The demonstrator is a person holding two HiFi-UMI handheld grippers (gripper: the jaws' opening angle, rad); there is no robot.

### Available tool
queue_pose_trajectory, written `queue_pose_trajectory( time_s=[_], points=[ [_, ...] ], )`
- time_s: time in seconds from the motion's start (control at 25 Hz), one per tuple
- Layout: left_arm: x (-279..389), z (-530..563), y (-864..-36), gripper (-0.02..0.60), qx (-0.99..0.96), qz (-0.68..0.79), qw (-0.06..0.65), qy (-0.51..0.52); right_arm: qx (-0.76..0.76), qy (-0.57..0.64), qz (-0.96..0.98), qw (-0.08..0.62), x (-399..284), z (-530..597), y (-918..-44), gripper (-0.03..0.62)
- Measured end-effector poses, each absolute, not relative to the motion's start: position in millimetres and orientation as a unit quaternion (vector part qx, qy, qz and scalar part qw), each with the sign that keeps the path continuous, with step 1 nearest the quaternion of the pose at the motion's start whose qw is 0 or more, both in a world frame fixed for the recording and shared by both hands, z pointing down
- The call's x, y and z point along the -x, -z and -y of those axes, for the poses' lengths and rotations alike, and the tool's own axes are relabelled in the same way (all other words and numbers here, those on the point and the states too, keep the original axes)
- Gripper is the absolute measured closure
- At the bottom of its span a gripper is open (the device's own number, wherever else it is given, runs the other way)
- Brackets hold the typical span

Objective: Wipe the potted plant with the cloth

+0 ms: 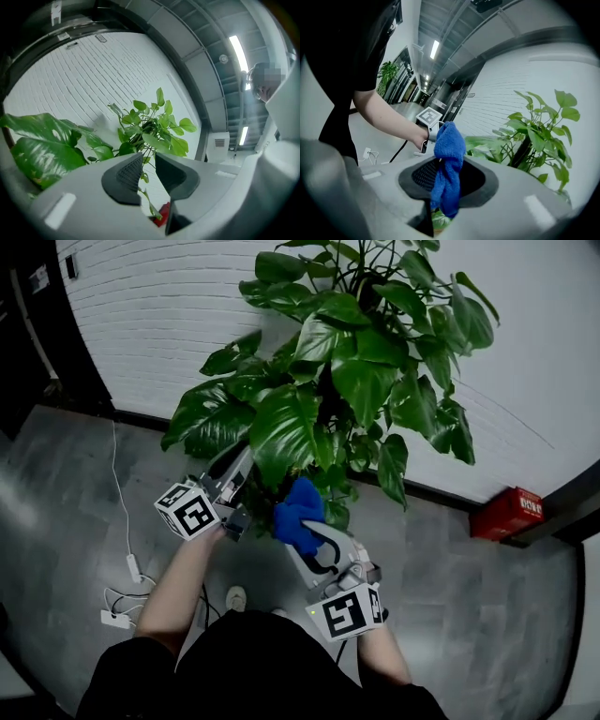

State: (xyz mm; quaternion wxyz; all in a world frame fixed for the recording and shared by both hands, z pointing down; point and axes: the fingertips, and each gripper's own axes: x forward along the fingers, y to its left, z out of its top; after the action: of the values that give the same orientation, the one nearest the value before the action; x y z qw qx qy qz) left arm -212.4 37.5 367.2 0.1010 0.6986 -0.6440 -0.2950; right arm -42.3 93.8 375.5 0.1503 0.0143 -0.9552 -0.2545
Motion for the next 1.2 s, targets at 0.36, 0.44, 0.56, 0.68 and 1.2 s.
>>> queue_pose_trajectory(
  time_s=[0.36,0.44,0.56,0.68,1.2],
  points=[
    [234.0,-141.4,-402.2,0.509,-0.626,0.741,0.082,0.229,0.085,0.209,0.967,0.120,76.6,-135.4,-407.4,0.488],
    [242.5,-161.9,-403.3,0.509,-0.614,0.760,0.072,0.202,0.090,0.212,0.967,0.111,88.5,-144.6,-406.7,0.488],
    [261.7,-184.6,-402.8,0.509,-0.597,0.782,0.053,0.169,0.083,0.223,0.966,0.105,109.0,-156.9,-405.3,0.488],
    [293.9,-204.5,-406.4,0.562,-0.577,0.803,0.041,0.140,0.078,0.224,0.966,0.105,135.6,-168.9,-406.9,0.488],
    [470.8,-273.2,-411.8,0.572,-0.609,0.781,0.040,0.129,0.029,0.220,0.970,0.101,334.7,-240.4,-398.4,0.488]
  ],
)
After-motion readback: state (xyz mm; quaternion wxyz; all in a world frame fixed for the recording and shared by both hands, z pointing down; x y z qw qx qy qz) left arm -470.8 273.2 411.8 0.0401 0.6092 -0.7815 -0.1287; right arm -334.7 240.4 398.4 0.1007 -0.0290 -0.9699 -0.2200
